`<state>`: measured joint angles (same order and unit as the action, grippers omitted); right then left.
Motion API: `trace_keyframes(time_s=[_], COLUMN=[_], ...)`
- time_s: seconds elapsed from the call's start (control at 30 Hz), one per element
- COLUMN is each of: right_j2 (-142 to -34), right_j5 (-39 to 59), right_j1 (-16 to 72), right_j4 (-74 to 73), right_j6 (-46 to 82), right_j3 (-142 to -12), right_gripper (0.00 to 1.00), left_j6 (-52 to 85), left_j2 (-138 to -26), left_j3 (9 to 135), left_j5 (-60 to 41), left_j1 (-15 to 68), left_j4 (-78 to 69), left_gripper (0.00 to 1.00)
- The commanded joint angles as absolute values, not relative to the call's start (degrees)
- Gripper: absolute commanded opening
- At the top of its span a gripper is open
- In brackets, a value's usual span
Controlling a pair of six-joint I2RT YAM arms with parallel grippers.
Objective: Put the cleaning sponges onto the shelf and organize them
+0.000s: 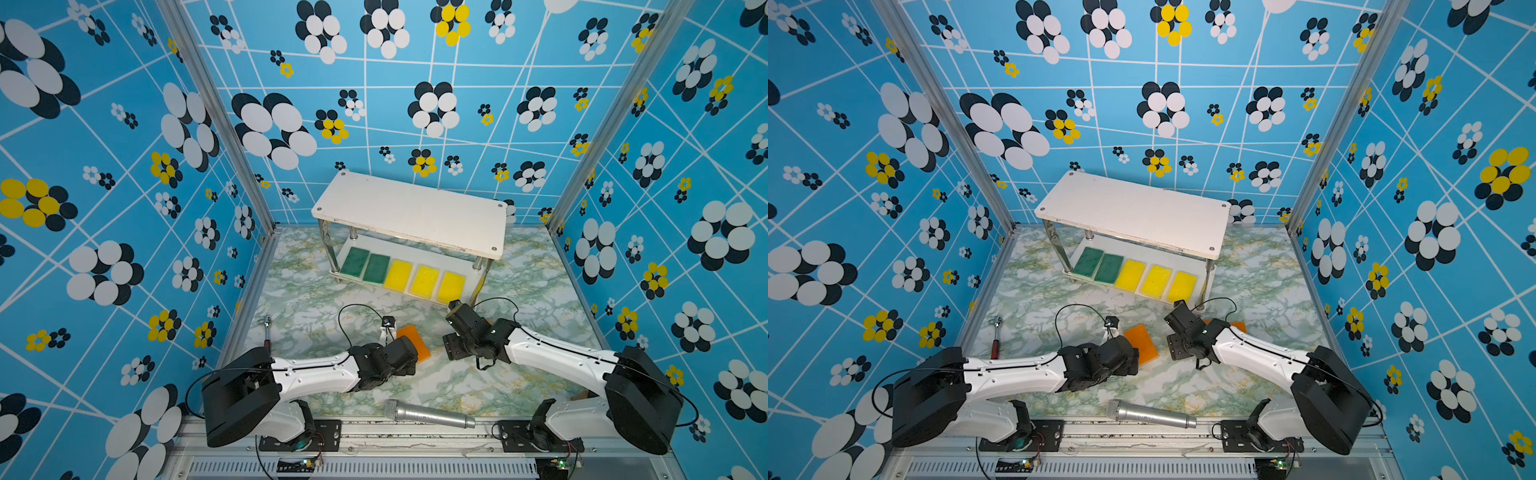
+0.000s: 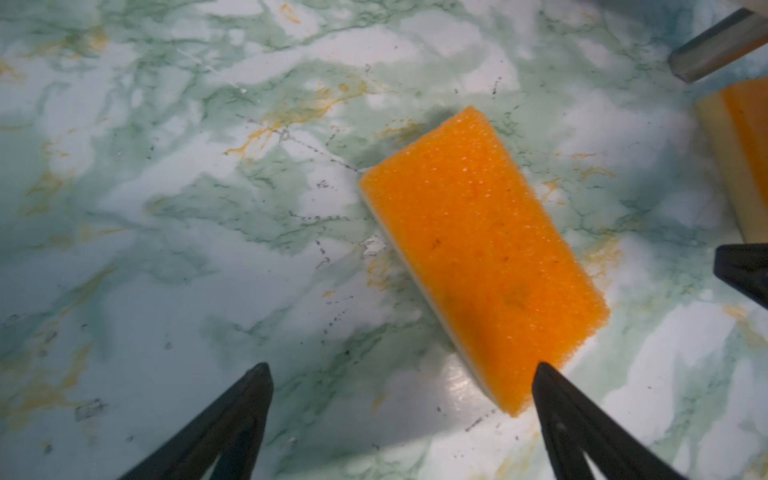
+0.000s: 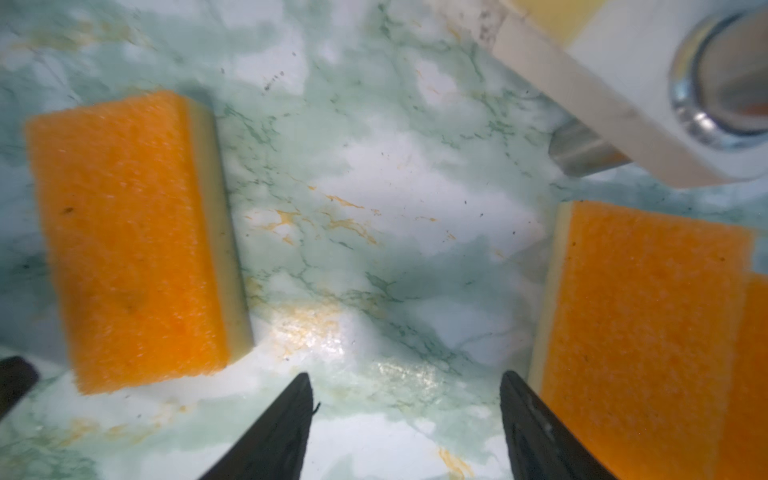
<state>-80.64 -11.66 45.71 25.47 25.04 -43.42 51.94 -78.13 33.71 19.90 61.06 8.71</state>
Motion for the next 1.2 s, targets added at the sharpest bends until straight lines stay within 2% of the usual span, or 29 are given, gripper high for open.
trace_keyframes(time_s=[0.0,0.4,0.63,0.73,0.87,1.17], right_j2=[-84.3,-94.8,-99.2,-100.3,-96.6,-77.4], right_j5=[-12.7,-10.4,0.6,5.1,4.2,-0.6], right_j1=[46.3,52.7,55.0,55.0,54.5,47.6], right_j4=[23.7,25.2,20.9,18.3,17.2,24.2], right_j6=[24.3,24.4,20.0,18.5,18.2,19.7], right_j3=[-46.6,-54.4,-57.8,-58.9,-57.8,-49.2], right_gripper=[0.73,0.72,0.71,0.70,0.70,0.72], left_j6=[53.2,51.7,50.3,49.0,45.4,29.1], left_j2=[-72.8,-53.3,-44.5,-44.4,-48.3,-61.0], left_j3=[30.2,23.3,19.9,19.1,19.9,24.5], left_j5=[17.9,18.0,16.9,16.5,14.8,8.9], left_j1=[59.2,52.8,49.9,49.7,49.5,49.6], left_j4=[6.2,16.0,20.1,18.4,14.4,3.4], left_gripper=[0.99,0.99,0.99,0.99,0.99,0.99])
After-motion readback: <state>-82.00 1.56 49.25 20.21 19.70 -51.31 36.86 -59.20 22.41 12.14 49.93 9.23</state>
